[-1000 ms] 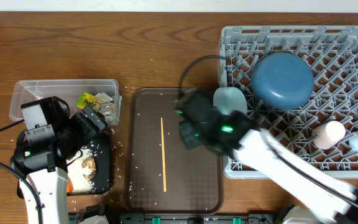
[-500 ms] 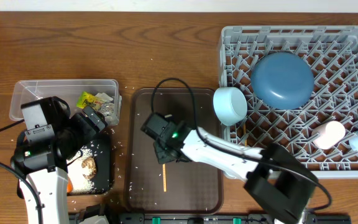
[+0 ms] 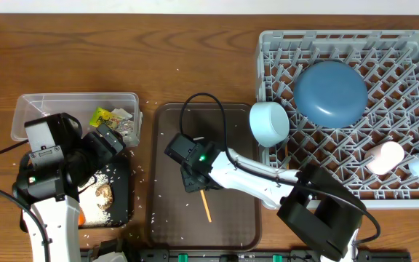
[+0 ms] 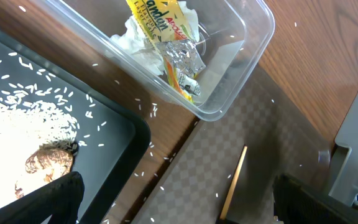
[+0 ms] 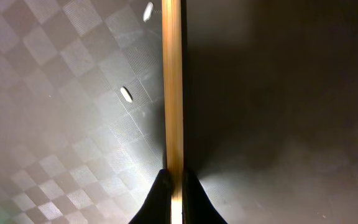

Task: Sort waste into correct bins and load items into the dishwasher rack
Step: 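Grasp the second wooden chopstick and lift it with the right gripper, then carry the chopstick right and lower it into the dish rack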

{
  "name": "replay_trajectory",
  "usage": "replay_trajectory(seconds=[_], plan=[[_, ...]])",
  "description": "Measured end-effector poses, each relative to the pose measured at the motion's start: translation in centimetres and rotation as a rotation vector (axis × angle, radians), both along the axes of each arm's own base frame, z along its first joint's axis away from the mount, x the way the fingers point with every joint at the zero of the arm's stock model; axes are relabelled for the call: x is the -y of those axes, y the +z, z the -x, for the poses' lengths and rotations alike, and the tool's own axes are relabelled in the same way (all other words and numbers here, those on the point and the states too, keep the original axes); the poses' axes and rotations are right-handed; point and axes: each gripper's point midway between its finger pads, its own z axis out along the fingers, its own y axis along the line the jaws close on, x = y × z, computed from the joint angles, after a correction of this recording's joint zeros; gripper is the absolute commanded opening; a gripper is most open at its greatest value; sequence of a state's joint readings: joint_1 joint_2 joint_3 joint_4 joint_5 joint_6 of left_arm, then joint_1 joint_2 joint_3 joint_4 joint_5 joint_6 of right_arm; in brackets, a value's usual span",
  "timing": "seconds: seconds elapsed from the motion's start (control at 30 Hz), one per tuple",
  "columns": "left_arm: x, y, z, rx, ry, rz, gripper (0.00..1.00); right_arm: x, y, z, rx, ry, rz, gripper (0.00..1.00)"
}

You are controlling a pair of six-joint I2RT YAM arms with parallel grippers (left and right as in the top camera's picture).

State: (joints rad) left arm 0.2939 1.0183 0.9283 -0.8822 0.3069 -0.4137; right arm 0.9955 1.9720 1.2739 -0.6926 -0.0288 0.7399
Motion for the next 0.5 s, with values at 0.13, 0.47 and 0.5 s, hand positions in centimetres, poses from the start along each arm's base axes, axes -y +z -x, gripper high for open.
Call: replay_trajectory(seconds=[0.13,0.47,0.5], plan=[[0.0,0.0,0.0,0.0,-0.001,0.0,0.98,1.6,1.0,0.3,0.0,0.048,0.078,0.01],[0.0,0.0,0.0,0.0,0.0,0.0,0.98,5.4,18.3,-4.1,0.336,0.006,-0.046,0.01],[0.0,0.0,0.0,0.0,0.0,0.0,0.98,6.8,19.8,-4.5,0.364,-0.025,-0.055,0.01]])
